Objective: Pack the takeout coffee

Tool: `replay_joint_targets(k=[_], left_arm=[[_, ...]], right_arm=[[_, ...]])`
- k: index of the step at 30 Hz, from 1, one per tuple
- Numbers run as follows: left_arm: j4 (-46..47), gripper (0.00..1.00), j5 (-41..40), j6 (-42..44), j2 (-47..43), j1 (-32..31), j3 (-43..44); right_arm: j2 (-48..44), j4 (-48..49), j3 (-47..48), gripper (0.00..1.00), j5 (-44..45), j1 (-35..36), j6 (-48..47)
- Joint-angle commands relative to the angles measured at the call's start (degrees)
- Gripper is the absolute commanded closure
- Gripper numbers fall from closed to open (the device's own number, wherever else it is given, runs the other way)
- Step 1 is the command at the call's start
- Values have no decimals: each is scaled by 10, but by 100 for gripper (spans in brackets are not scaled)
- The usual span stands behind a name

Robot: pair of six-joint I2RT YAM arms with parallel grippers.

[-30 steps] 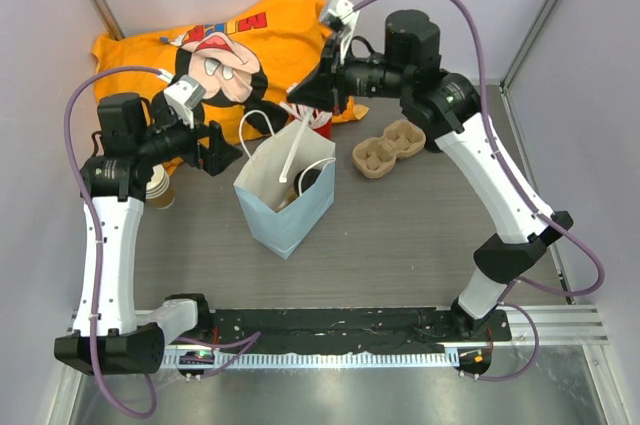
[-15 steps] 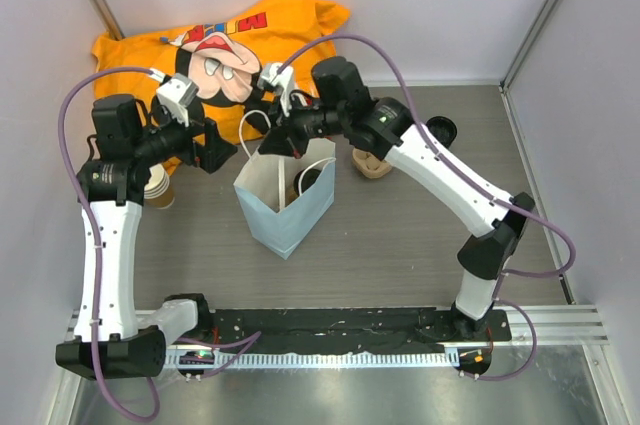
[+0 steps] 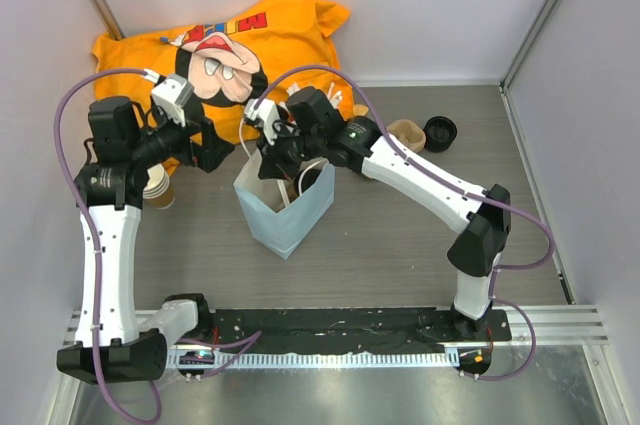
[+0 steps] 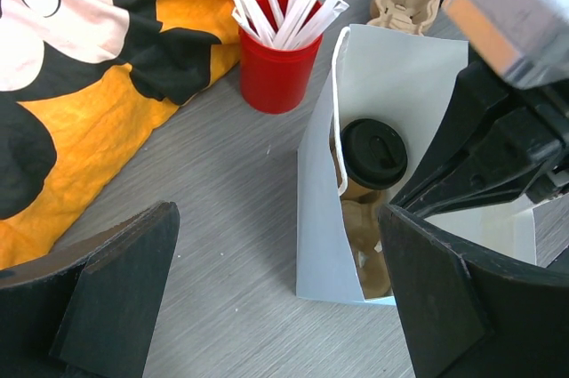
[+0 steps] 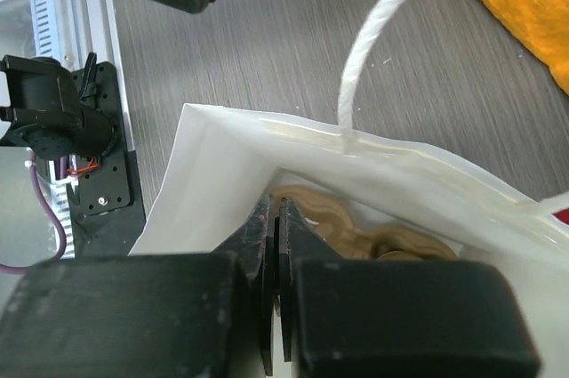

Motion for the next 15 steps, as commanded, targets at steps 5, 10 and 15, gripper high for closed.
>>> replay_joint_targets(k=[5,10,15], left_arm=[[27,1,11,-12,-17,8,-3],[27,0,14,-12,-22,10,-3],[28,0,19,-13,-23,10,-5]], right_arm=[[-2,28,-4,99,14,16,-5],[-11,11,12,81,24,16,-15],[-26,-14,53,58,33,16,-32]])
